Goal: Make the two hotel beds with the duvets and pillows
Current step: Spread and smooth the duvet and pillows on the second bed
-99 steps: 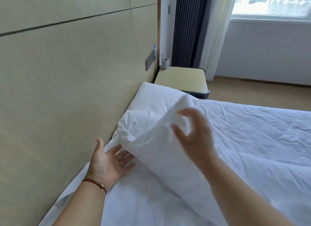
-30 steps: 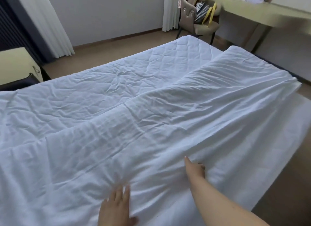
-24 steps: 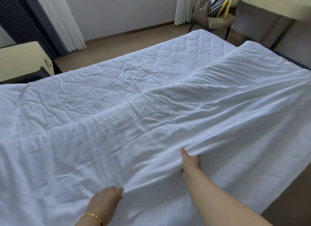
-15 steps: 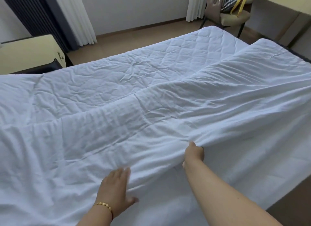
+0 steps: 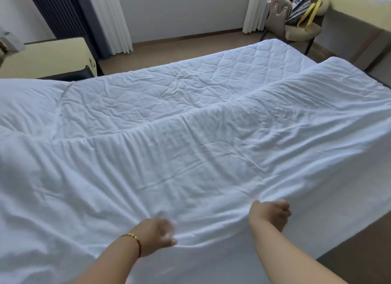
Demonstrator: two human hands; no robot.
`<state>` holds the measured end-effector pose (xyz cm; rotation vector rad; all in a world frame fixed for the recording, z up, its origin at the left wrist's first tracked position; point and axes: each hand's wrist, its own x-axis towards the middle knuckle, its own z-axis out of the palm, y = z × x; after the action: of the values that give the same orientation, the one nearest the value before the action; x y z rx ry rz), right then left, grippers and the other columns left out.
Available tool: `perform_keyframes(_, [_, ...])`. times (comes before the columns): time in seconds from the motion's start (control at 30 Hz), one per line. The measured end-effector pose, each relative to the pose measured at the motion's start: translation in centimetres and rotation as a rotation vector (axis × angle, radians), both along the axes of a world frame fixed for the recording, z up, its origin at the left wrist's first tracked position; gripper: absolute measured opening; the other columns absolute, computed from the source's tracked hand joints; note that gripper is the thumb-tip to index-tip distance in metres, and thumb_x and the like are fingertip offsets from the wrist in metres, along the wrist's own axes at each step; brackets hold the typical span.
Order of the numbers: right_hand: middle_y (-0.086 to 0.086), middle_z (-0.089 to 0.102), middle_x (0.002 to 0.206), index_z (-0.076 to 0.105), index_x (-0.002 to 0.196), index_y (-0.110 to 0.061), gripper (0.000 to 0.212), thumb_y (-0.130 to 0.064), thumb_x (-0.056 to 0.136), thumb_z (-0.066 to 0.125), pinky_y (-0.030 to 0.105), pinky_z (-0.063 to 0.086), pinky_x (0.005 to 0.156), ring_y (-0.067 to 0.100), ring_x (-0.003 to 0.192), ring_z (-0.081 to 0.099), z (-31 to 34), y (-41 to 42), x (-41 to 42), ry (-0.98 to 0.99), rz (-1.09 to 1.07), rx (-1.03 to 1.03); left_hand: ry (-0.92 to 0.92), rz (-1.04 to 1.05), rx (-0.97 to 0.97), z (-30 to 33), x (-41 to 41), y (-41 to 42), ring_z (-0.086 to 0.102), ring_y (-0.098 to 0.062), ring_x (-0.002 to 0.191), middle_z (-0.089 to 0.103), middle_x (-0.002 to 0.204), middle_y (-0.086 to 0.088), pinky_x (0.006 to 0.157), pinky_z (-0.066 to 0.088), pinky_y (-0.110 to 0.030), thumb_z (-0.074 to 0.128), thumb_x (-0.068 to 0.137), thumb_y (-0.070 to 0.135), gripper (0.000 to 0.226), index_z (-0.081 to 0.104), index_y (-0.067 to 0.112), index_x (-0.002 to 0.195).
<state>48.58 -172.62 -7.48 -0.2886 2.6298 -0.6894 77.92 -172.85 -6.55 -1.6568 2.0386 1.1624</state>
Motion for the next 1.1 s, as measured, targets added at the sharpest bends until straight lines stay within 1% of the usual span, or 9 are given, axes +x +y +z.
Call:
perform_keyframes(0.1, [0.023,0.042,0.129,0.042,0.128,-0.005,0.060,-0.023,0.079,0.071,0.046,0.040,0.091,0.040,0.114,0.046,0.9,-0.7,2.6,0.312,0.464,-0.067,-0.194,0.157,-0.310,0.2,2.4,1.5,0.025,-0.012,0.144,0.031,0.154,0.008,0.117,0.022,-0.033,0.032,0.095,0.061,0.058,0.032,0.036,0.147])
perform_keyframes(0.17, [0.014,0.033,0.142,0.036,0.139,-0.015,0.063,-0.044,0.088,0.058,0.042,0.035,0.103,0.032,0.130,0.037,0.1,-1.0,5.6,0.228,0.887,0.075,-0.417,0.175,-0.206,0.1,5.4,2.9,0.005,-0.015,0.150,0.007,0.162,0.003,0.120,0.004,-0.044,0.017,0.098,0.059,0.062,0.012,0.033,0.154])
perform_keyframes(0.27, [0.006,0.021,0.155,0.026,0.147,-0.029,0.066,-0.062,0.091,0.035,0.044,0.021,0.115,0.026,0.143,0.020,-1.8,0.0,10.8,0.017,1.361,0.376,-0.564,0.256,-0.046,0.8,10.8,5.9,0.005,-0.014,0.149,0.007,0.163,0.005,0.120,0.000,-0.049,0.009,0.097,0.059,0.066,0.007,0.029,0.155])
perform_keyframes(0.33, [0.005,0.019,0.157,0.022,0.149,-0.030,0.067,-0.064,0.092,0.029,0.046,0.018,0.115,0.025,0.144,0.016,-2.2,0.8,14.3,-0.045,1.416,0.437,-0.612,0.350,-0.136,1.9,14.2,7.5,0.010,-0.012,0.149,0.016,0.161,0.006,0.119,0.003,-0.049,0.011,0.098,0.057,0.063,0.015,0.027,0.154])
perform_keyframes(0.6, [0.002,0.028,0.155,0.024,0.150,-0.021,0.066,-0.056,0.096,0.035,0.036,0.026,0.113,0.020,0.141,0.028,2.7,1.8,31.8,-0.304,1.568,0.178,-0.739,0.881,-0.541,8.4,29.5,13.4,0.011,-0.018,0.148,0.025,0.158,0.001,0.117,0.004,-0.051,0.030,0.096,0.057,0.064,0.034,0.020,0.147])
perform_keyframes(0.73, [-0.003,0.029,0.155,0.025,0.150,-0.025,0.065,-0.056,0.095,0.037,0.032,0.026,0.111,0.016,0.141,0.030,5.3,3.0,41.3,-0.365,1.686,0.040,-0.671,1.289,-0.724,11.0,35.9,15.9,0.020,-0.033,0.142,0.028,0.153,-0.016,0.113,0.017,-0.055,0.055,0.085,0.060,0.080,0.038,0.005,0.140])
perform_keyframes(0.87, [-0.005,0.032,0.153,0.026,0.149,-0.028,0.061,-0.054,0.096,0.037,0.031,0.029,0.108,0.014,0.137,0.035,7.7,3.2,48.9,-0.416,1.758,-0.061,-0.393,1.684,-0.635,13.3,41.9,15.9,0.019,-0.036,0.142,0.026,0.152,-0.019,0.115,0.016,-0.054,0.057,0.071,0.077,0.113,0.019,0.004,0.148])
perform_keyframes(1.0, [-0.004,0.035,0.151,0.030,0.148,-0.026,0.057,-0.051,0.097,0.036,0.031,0.026,0.109,0.015,0.138,0.033,9.1,2.5,54.4,-0.359,1.814,-0.146,-0.108,1.876,-0.518,15.0,47.8,14.7,0.036,-0.037,0.133,0.043,0.140,-0.017,0.106,0.035,-0.050,0.053,0.044,0.095,0.133,0.029,0.004,0.138])
perform_keyframes(1.1, [-0.005,0.033,0.152,0.031,0.147,-0.030,0.057,-0.054,0.096,0.035,0.034,0.025,0.111,0.016,0.140,0.029,9.0,2.3,57.5,-0.386,1.816,-0.177,0.157,1.898,-0.456,15.3,49.6,12.9,0.042,-0.032,0.129,0.042,0.141,-0.009,0.100,0.040,-0.042,0.068,0.058,0.080,0.120,0.025,0.005,0.141])
